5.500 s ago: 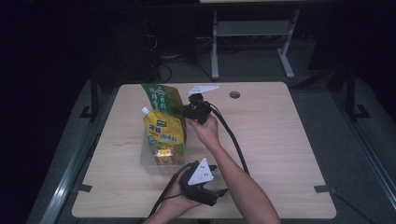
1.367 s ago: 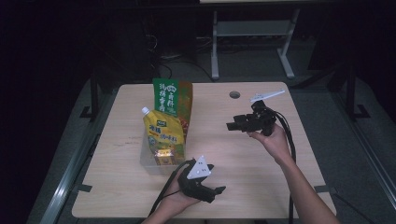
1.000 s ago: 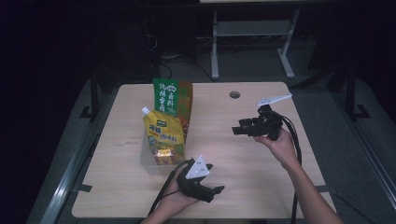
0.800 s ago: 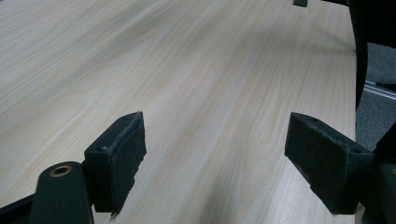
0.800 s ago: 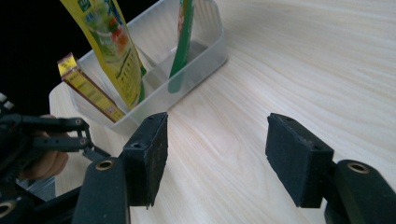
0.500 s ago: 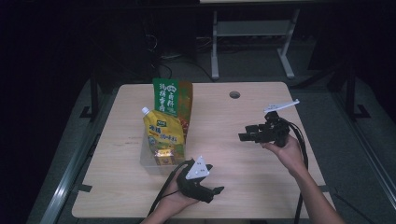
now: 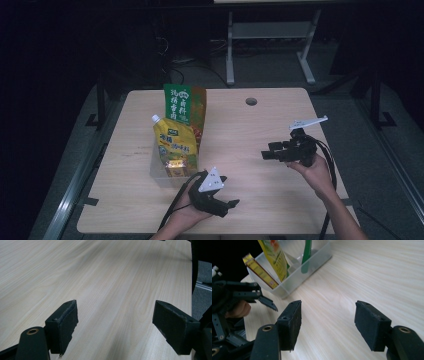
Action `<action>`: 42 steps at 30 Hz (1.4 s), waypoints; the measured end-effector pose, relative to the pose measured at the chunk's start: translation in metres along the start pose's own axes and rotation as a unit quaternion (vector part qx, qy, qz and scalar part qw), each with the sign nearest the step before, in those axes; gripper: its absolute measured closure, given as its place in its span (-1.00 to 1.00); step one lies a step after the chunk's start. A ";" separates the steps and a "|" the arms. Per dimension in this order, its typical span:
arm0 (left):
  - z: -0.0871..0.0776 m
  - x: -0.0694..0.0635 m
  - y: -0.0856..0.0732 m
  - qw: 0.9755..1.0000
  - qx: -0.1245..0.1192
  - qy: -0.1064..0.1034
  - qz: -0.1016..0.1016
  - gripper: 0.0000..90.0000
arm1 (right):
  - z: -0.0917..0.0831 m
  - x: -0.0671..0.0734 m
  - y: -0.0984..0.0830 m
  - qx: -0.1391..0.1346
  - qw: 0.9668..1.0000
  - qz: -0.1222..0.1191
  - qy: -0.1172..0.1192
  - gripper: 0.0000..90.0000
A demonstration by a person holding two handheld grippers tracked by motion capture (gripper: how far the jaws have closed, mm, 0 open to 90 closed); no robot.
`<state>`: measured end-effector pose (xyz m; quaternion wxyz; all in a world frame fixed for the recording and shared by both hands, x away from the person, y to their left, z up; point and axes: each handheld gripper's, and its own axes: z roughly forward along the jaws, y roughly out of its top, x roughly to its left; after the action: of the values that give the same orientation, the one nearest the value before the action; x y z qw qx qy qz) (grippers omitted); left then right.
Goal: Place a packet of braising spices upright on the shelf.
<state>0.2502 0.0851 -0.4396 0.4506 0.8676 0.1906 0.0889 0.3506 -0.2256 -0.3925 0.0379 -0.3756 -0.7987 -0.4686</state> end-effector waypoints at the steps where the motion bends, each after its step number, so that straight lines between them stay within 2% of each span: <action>1: 0.000 0.000 0.000 1.000 0.000 0.000 0.000 -0.56 | -0.001 0.000 -0.002 0.001 1.000 0.003 0.001 -0.17; 10: 0.001 0.000 -0.001 1.000 0.001 0.000 -0.001 -0.56 | -0.010 -0.004 -0.021 -0.010 1.000 0.011 0.003 -0.19; 13: 0.002 -0.001 -0.001 1.000 0.004 -0.002 -0.007 -0.56 | -0.013 -0.005 -0.029 -0.012 1.000 0.017 0.003 -0.20; 22: 0.004 -0.002 -0.001 1.000 0.007 -0.006 -0.003 -0.56 | -0.021 -0.004 -0.050 -0.016 0.999 0.028 0.001 -0.22; 31: 0.006 -0.003 -0.001 1.000 0.010 -0.009 -0.002 -0.56 | -0.027 -0.001 -0.070 -0.015 0.999 0.040 0.006 -0.22; 42: 0.008 -0.005 -0.001 1.000 0.010 -0.015 -0.002 -0.56 | -0.035 0.004 -0.094 -0.029 0.998 0.048 0.008 -0.27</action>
<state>0.2483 0.0780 -0.4452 0.4449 0.8729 0.1866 0.0732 0.2777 -0.2768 -0.4390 0.0562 -0.4104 -0.7656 -0.4922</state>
